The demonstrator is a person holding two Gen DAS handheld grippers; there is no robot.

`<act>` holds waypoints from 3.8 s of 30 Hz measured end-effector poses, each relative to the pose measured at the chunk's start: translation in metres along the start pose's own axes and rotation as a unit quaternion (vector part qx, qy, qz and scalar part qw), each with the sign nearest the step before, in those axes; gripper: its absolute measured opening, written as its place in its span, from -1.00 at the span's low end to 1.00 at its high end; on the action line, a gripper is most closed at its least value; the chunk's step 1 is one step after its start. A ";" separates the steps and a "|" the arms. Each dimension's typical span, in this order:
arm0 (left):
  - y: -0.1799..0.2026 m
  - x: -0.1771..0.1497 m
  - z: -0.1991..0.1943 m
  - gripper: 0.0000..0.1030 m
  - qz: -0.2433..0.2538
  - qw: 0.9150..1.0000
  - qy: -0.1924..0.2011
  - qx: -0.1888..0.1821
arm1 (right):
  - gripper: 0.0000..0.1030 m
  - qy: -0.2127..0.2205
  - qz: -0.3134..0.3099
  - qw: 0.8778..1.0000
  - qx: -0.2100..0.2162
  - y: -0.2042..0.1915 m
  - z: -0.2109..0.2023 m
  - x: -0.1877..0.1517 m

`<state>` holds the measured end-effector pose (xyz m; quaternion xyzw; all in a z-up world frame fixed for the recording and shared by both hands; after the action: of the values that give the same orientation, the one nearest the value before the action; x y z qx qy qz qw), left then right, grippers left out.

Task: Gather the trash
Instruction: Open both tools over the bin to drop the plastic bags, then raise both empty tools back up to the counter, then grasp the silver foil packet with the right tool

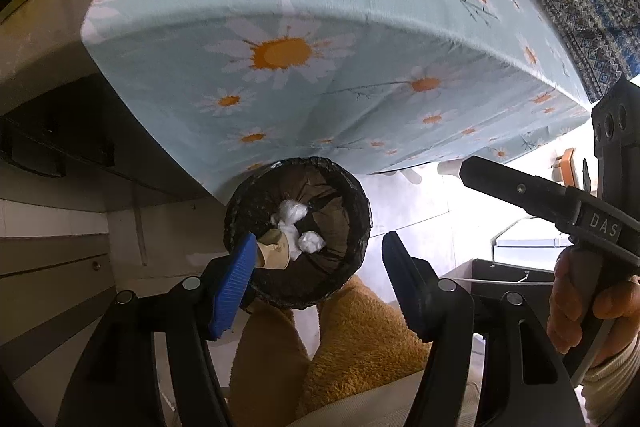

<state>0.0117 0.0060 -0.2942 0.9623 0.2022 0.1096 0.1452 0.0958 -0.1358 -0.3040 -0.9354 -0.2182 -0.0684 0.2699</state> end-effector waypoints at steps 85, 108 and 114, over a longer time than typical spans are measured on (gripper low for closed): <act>0.102 0.216 -0.074 0.22 -0.107 0.976 0.178 0.063 | 0.62 0.031 -0.249 0.967 0.048 0.038 -0.069 0.277; 0.091 0.265 -0.049 0.55 -0.130 0.972 0.170 0.094 | 0.62 -0.008 -0.260 0.961 0.093 0.035 -0.034 0.294; 0.087 0.274 -0.042 0.55 -0.139 0.973 0.162 0.090 | 0.27 -0.006 -0.274 0.956 0.102 0.033 -0.035 0.295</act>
<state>0.2770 0.0548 -0.1849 0.9033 0.3638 0.2243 0.0369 0.3745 -0.0702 -0.2178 -0.8075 -0.4737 -0.1121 0.3332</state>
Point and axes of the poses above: each gripper's, at about its wrist camera, not at the fingertips, and z roughly the way its jaws point, y to its right, x to its top, the point moved 5 cm from there along z, roughly the way its jaws point, and after that the axes turned 4 degrees about -z, right-handed, at the moved point
